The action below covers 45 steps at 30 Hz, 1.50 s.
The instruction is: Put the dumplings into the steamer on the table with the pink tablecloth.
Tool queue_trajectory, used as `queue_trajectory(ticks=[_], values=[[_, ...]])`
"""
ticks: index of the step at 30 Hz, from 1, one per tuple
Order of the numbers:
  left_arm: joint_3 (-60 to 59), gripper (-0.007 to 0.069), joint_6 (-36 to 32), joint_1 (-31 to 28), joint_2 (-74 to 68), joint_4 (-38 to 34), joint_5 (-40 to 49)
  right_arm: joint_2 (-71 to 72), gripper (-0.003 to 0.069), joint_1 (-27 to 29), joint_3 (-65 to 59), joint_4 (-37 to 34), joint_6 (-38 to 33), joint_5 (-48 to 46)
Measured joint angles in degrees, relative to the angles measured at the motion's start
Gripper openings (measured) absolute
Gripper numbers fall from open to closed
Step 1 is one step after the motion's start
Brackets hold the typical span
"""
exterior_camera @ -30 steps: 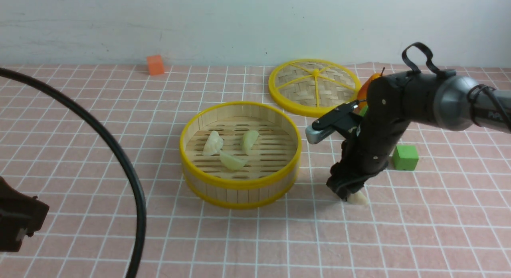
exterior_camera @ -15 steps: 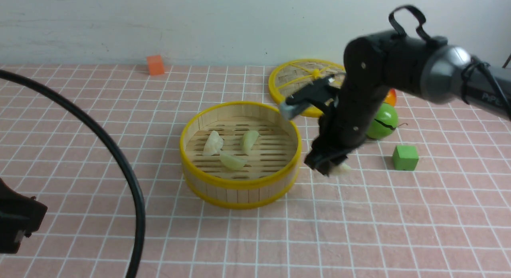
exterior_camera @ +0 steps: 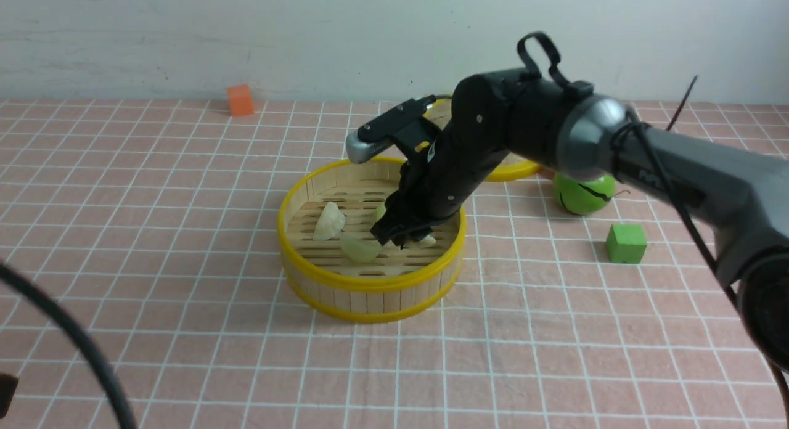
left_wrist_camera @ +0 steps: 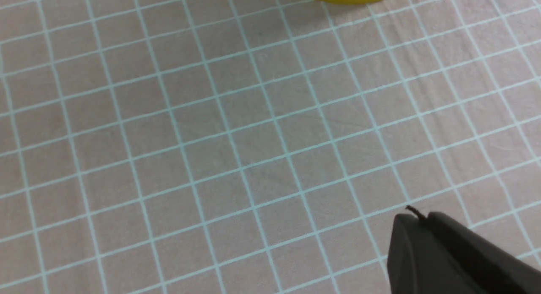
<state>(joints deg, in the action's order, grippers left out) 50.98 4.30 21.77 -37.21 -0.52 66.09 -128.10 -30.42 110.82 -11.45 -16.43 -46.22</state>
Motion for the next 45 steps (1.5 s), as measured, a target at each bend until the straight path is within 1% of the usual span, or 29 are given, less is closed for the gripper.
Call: queue_trajectory(ticks=[1, 2, 3, 4, 6, 7, 8, 9, 10, 11, 13, 16, 17, 18, 19, 20, 21, 22, 24, 27, 29, 31, 35, 36, 38, 42, 45], values=[[-3.19, 0.0016, 1.40, 0.00, 3.11, 2.52, -0.87, -1.25, 0.0246, 0.00, 0.01, 0.00, 0.62, 0.90], [-3.98, 0.0016, 1.83, 0.00, 3.93, 2.80, -0.95, -1.34, 0.0253, 0.00, 0.01, 0.00, 0.67, 0.91], [-7.36, 0.0017, 3.49, 0.00, 7.20, 5.04, -1.99, -1.78, 0.0292, 0.00, -0.03, 0.00, 0.99, 1.58], [-7.36, 0.0017, 3.67, 0.00, 7.62, 5.21, -2.11, -1.78, 0.0298, 0.00, -0.03, 0.00, 0.99, 1.58], [-11.84, 0.0017, 6.11, 0.00, 13.78, 6.16, -4.88, -1.67, 0.0398, 0.00, 0.95, 0.00, 1.06, 1.05], [-12.12, 0.0017, 6.25, 0.00, 13.78, 6.16, -5.18, -1.67, 0.0406, 0.00, 0.95, 0.00, 1.06, 0.90], [-14.32, 0.0017, 7.22, 0.00, 17.66, 5.89, -8.43, -1.24, 0.0463, 0.00, 2.84, 0.00, 1.06, -1.86], [-14.85, 0.0017, 7.28, 0.00, 18.07, 5.82, -8.81, -1.14, 0.0468, 0.00, 2.84, 0.00, 1.06, -2.26], [-16.37, 0.0018, 7.66, 0.00, 20.79, 5.44, -11.27, -0.32, 0.0490, 0.00, 4.40, 0.00, 1.06, -5.55], [-17.88, 0.0017, 7.76, 0.00, 22.84, 5.17, -14.42, 0.82, 0.0492, 0.00, 5.98, 0.15, 1.06, -8.47], [-20.40, 0.0020, 7.76, 0.00, 25.35, 5.15, -18.74, 3.14, 0.0463, 0.00, 8.40, 0.44, 1.06, -12.33], [-22.99, 0.0021, 7.78, 0.00, 26.63, 5.15, -24.35, 7.66, 0.0349, 0.00, 10.83, 1.24, 1.06, -17.14], [-23.83, 0.0021, 7.78, 0.00, 26.76, 5.15, -26.45, 10.10, 0.0260, 0.00, 11.31, 1.53, 1.06, -19.35], [-23.96, 0.0021, 7.78, 0.00, 26.82, 5.15, -26.79, 10.92, 0.0246, 0.00, 11.38, 1.59, 1.06, -20.10], [-24.89, 0.0021, 7.78, 0.00, 26.85, 5.06, -28.62, 14.17, 0.0119, 0.00, 11.43, 1.82, 1.06, -22.94], [-24.97, 0.0021, 7.78, 0.00, 26.85, 5.06, -28.79, 14.94, 0.0105, 0.00, 11.43, 1.83, 1.06, -23.44], [-25.45, 0.0022, 7.78, 0.00, 26.85, 5.06, -29.07, 17.20, 0.0028, 0.00, 11.15, 2.20, 1.06, -24.30], [-25.65, 0.0023, 7.78, 0.00, 26.85, 5.02, -29.07, 19.30, -0.0001, 0.00, 10.23, 2.48, 1.06, -24.67], [-25.96, 0.0028, 7.83, 0.00, 26.88, 4.94, -28.71, 24.83, -0.0018, 0.00, 6.20, 3.20, 1.06, -25.03], [-25.96, 0.0029, 7.83, 0.00, 26.88, 4.94, -28.04, 29.58, -0.0018, 0.00, 1.17, 3.44, 1.06, -25.18], [-25.96, 0.0029, 7.83, 0.00, 26.88, 4.94, -27.40, 37.06, -0.0013, 0.00, -8.10, 3.54, 1.42, -24.51], [-25.96, 0.0029, 7.83, 0.00, 26.88, 4.94, -27.06, 43.39, -0.0011, 0.00, -15.12, 3.23, 1.95, -21.15], [-25.96, 0.0036, 7.83, 0.00, 26.88, 4.94, -26.40, 57.76, -0.0010, 0.00, -29.26, 0.87, 2.50, -10.01], [-25.96, 0.0036, 7.83, 0.00, 26.88, 4.94, -26.25, 59.80, -0.0010, 0.00, -31.30, 0.58, 2.52, -9.03], [-25.96, 0.0039, 7.83, 0.00, 26.88, 4.94, -26.00, 67.41, -0.0008, 0.00, -39.55, -0.07, 2.57, -4.44], [-25.96, 0.0040, 7.83, 0.00, 26.88, 4.94, -25.94, 78.47, -0.0004, 0.00, -49.23, -0.20, 2.57, -0.16], [-25.96, 0.0044, 7.83, 0.00, 26.88, 4.94, -25.82, 84.93, -0.0001, 0.00, -54.32, -0.54, 2.57, 0.64]])
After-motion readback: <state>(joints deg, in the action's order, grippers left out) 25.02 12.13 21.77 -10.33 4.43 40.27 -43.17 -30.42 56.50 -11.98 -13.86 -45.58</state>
